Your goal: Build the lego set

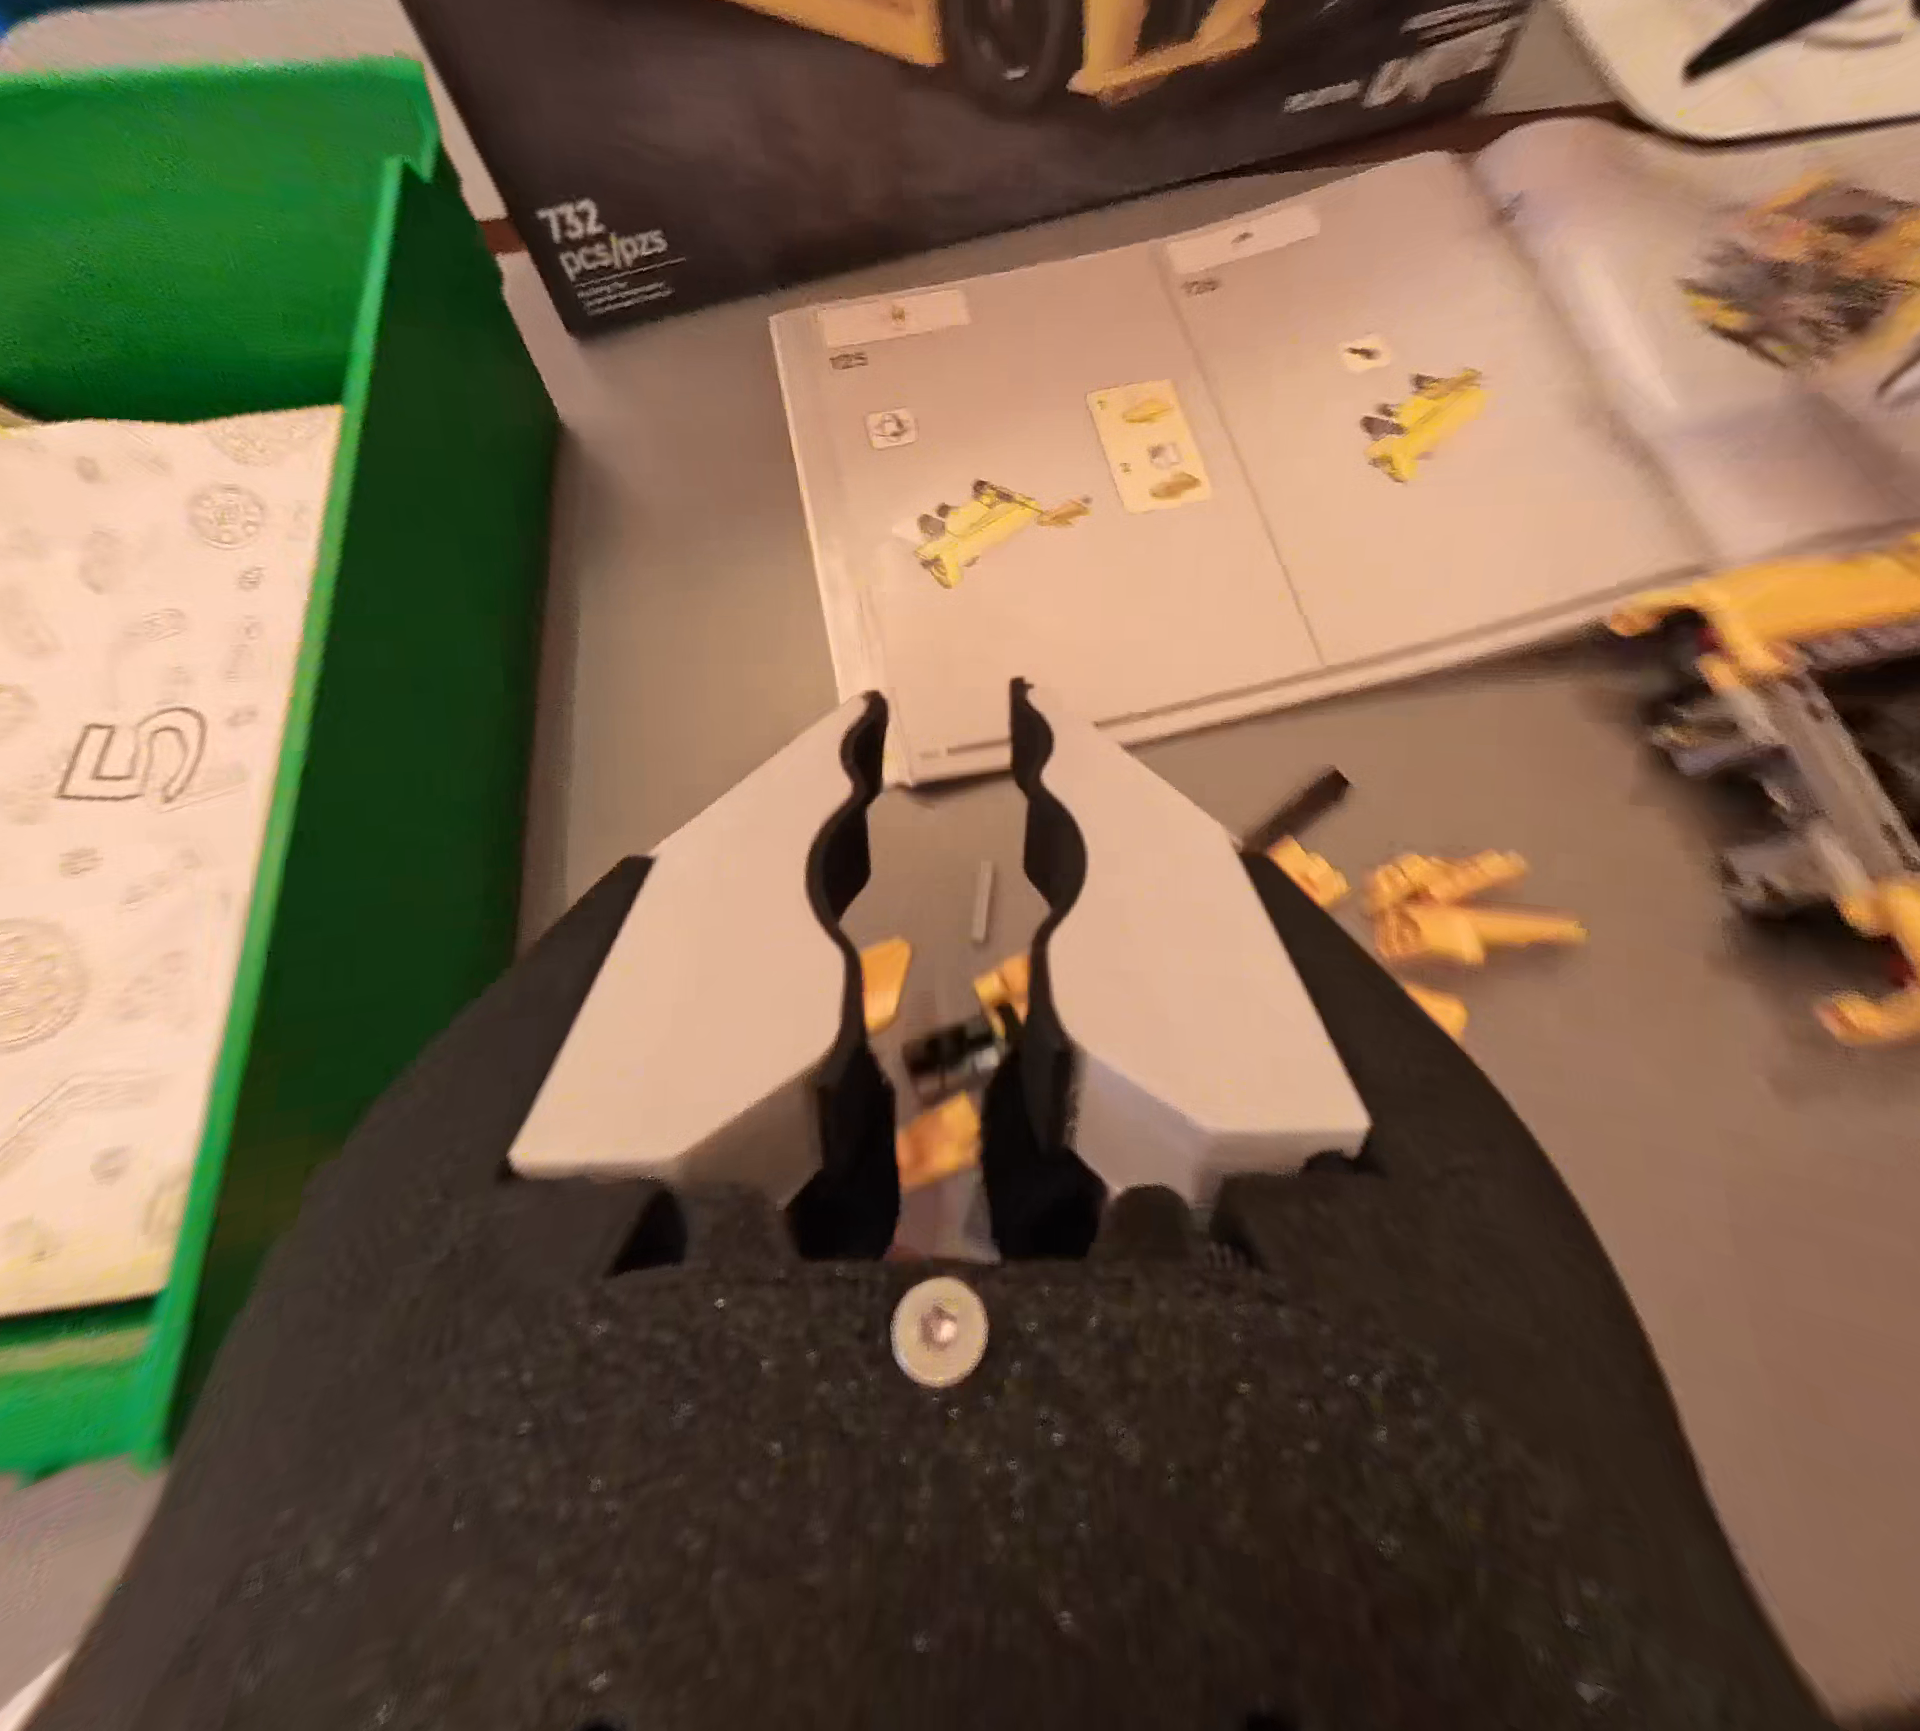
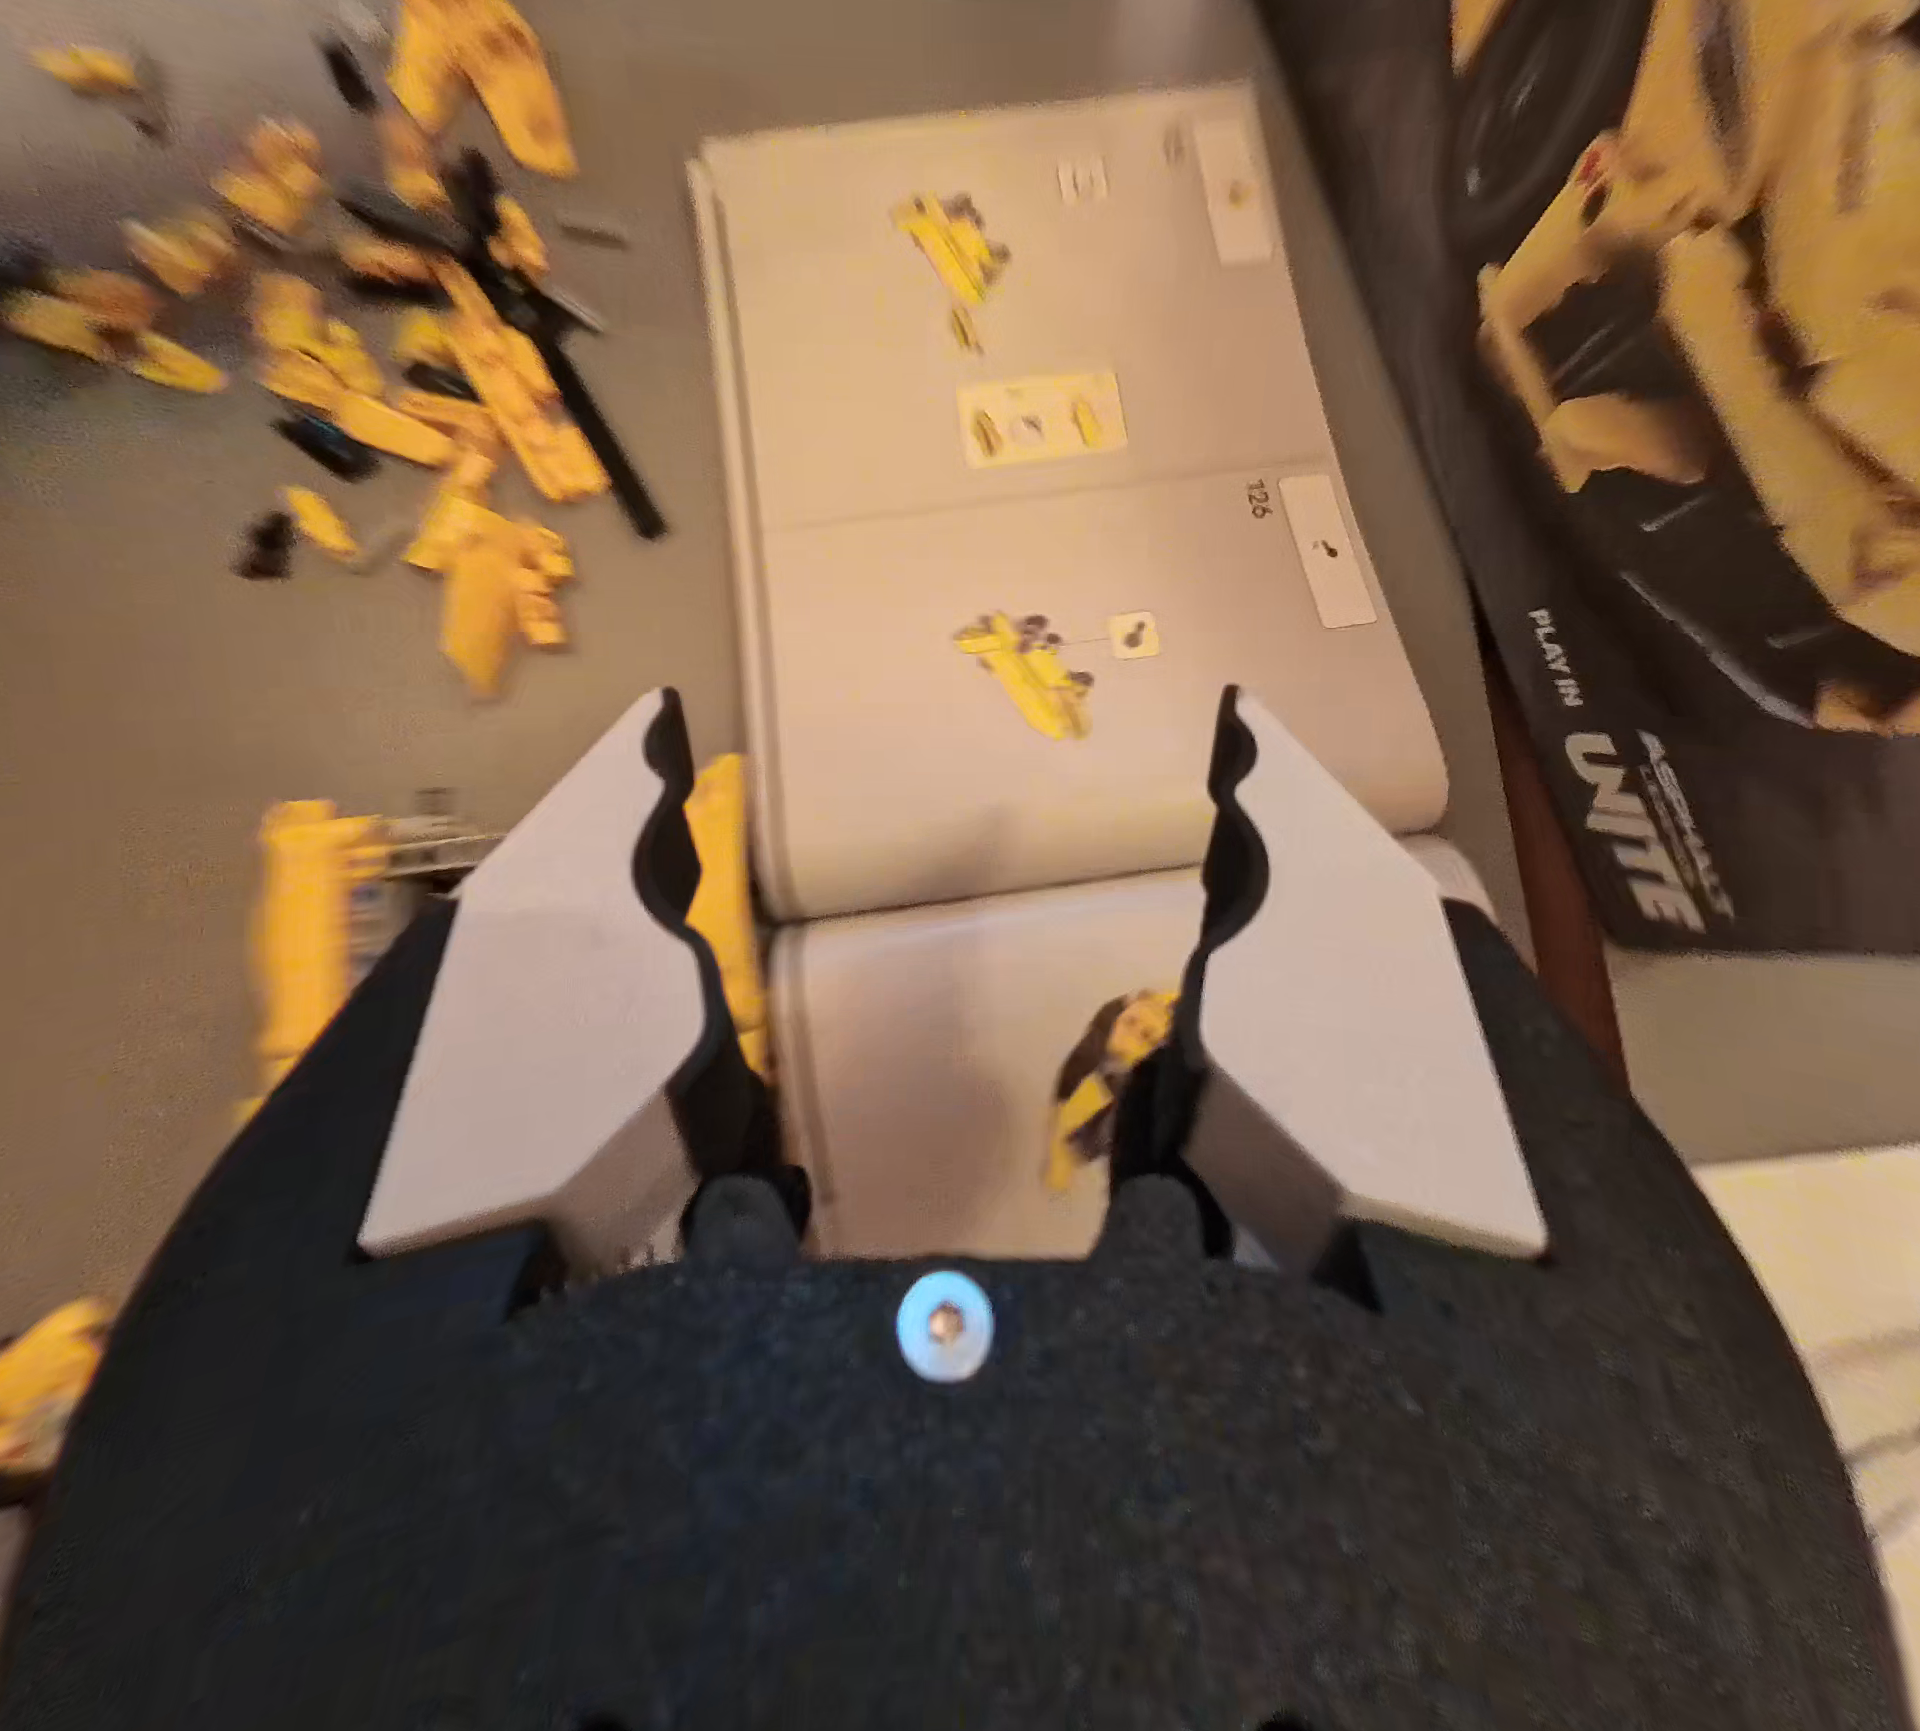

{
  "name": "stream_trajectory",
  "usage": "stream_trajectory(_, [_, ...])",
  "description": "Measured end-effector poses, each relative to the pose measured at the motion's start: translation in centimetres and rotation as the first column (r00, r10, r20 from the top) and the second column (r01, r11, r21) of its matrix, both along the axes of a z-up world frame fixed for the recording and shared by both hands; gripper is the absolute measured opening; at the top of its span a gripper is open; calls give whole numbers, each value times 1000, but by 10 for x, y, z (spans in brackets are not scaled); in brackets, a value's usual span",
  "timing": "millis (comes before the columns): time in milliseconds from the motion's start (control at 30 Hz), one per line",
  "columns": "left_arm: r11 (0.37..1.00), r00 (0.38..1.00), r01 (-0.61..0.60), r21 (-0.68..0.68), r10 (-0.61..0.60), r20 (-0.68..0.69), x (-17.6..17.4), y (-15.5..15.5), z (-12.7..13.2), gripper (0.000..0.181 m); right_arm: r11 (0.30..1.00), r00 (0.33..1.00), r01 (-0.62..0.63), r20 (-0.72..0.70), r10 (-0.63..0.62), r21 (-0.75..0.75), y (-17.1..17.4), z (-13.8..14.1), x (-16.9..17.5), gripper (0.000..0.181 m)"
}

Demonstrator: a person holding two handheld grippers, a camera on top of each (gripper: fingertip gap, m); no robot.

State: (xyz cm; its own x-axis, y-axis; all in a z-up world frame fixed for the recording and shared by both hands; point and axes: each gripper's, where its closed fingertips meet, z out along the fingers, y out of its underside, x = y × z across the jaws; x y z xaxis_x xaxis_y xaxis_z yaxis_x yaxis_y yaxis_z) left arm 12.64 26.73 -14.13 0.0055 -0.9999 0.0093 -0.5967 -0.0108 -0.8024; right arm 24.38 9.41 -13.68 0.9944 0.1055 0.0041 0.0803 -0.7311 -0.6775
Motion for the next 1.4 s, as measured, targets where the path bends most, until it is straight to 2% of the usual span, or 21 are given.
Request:
stream_trajectory(100, [996, 997, 60, -63, -57, 53, -42, -9, 12, 30, 993, 999, 48, -12, -47, 108, -41, 36, -39, 98])
stream_trajectory(233, [953, 972, 225, -201, -205, 119, -92, -41, 3, 33, 961, 977, 196, -122, -175, 195, -108, 40, -90, 94])
stream_trajectory(367, [951, 962, 274, -147, -271, 39, -127, -44, -16, 33, 848, 893, 442, -235, -384, 292, -159, 38, -115, 87])
stream_trajectory(433, [956, 965, 260, -134, -261, 10, -136, -37, -16, 34, 768, 840, 533, -334, -429, 354, -170, 41, -129, 81])
stream_trajectory(500, [948, 961, 275, -161, -277, 9, -144, -37, -12, 34, 728, 806, 585, -356, -473, 358, -176, 33, -138, 79])
stream_trajectory(600, [936, 946, 307, -174, -321, -54, -159, -45, -20, 34, 740, 809, 583, -328, -488, 336, -171, 19, -152, 79])
stream_trajectory(767, [937, 925, 340, -83, -349, -153, -178, -62, -45, 34, 814, 868, 475, -329, -371, 335, -131, 10, -185, 78])
stream_trajectory(900, [943, 936, 331, -21, -331, -122, -166, -65, -54, 34, 869, 899, 382, -346, -270, 315, -97, 3, -212, 78])
stream_trajectory(1033, [928, 918, 373, 0, -369, -148, -152, -70, -69, 33, 917, 909, 311, -361, -209, 251, -86, -8, -231, 79])
stream_trajectory(1267, [913, 901, 408, -2, -403, -158, -145, -71, -82, 18, 910, 886, 344, -400, -234, 230, -86, -9, -231, 77])
stream_trajectory(1333, [912, 901, 410, -24, -409, -148, -144, -71, -82, 3, 907, 880, 351, -414, -233, 234, -84, -8, -231, 77])
stream_trajectory(1400, [914, 902, 405, -34, -405, -149, -142, -69, -82, 0, 909, 879, 345, -420, -225, 234, -80, -8, -231, 76])
